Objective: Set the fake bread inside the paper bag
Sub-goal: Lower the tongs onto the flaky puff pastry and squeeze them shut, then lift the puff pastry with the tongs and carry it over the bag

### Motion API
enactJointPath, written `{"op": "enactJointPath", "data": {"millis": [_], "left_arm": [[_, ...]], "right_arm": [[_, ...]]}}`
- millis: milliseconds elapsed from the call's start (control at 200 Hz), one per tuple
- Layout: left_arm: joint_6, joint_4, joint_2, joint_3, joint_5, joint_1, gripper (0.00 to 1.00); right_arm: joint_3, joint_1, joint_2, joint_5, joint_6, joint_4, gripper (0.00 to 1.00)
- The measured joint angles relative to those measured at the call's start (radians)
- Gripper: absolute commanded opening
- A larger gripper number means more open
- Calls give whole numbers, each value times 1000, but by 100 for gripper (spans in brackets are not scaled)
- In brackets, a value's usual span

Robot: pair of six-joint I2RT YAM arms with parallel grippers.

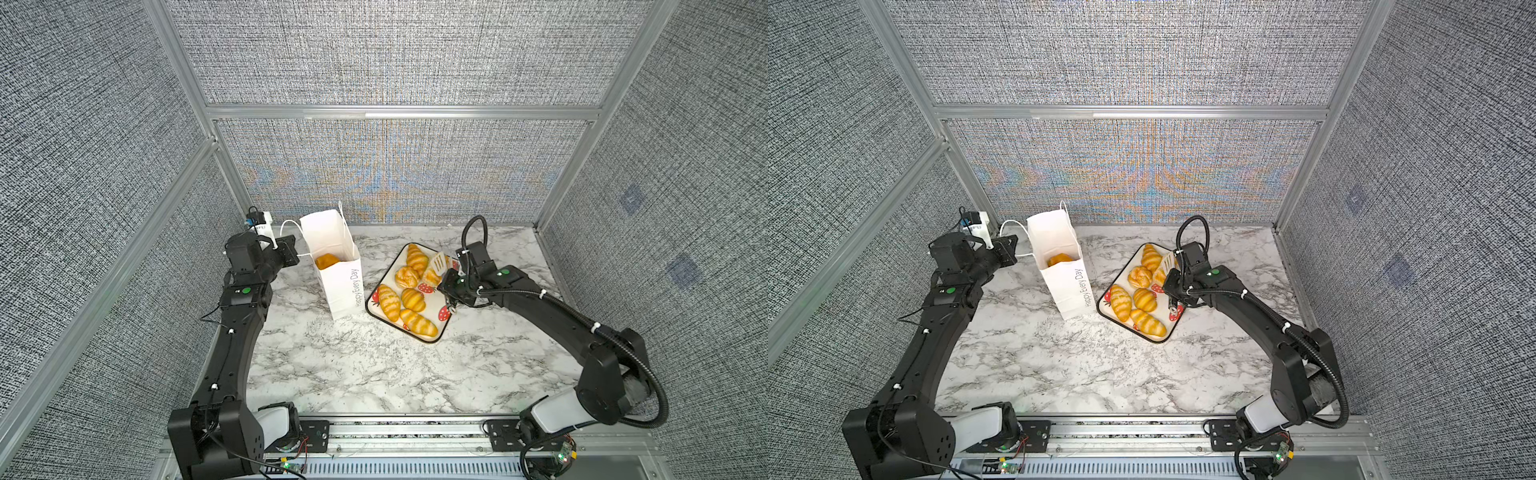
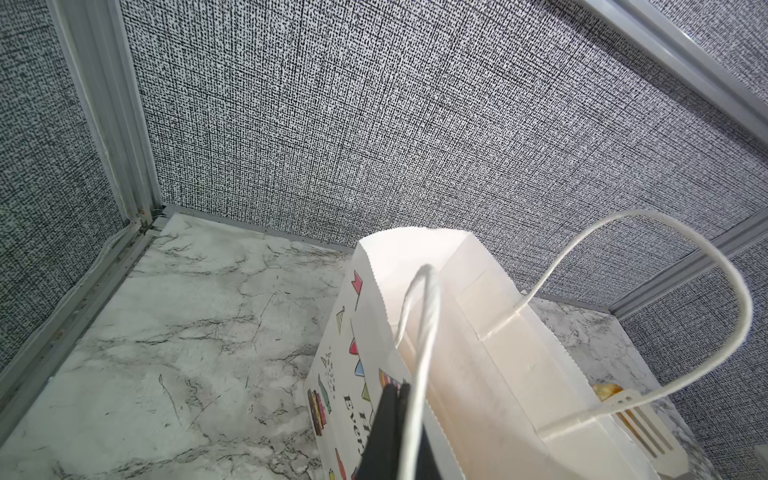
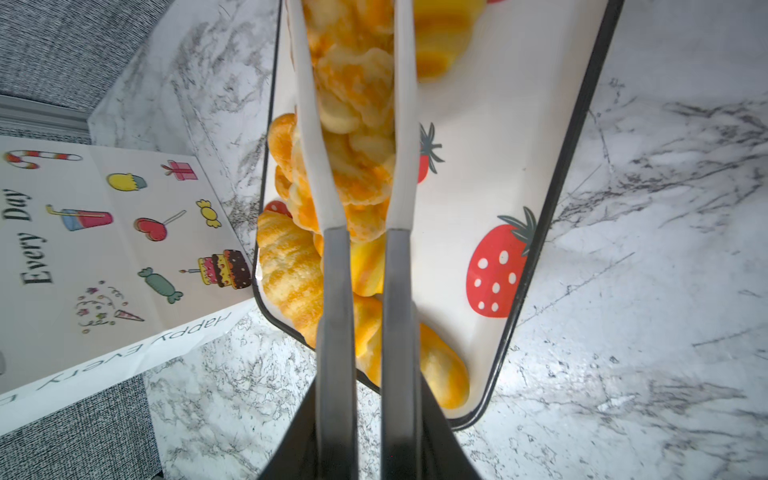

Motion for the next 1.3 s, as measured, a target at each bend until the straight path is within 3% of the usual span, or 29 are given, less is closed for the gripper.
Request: {"op": "enactJointPath", "data": {"millis": [730, 1301], "left_arm": [[0, 0, 0, 0, 0, 0, 0], [0, 0, 0, 0, 0, 0, 0]], "right_arm": [[61, 118, -180, 41, -168, 208, 27], [237, 288, -117, 69, -343, 328, 27]]}}
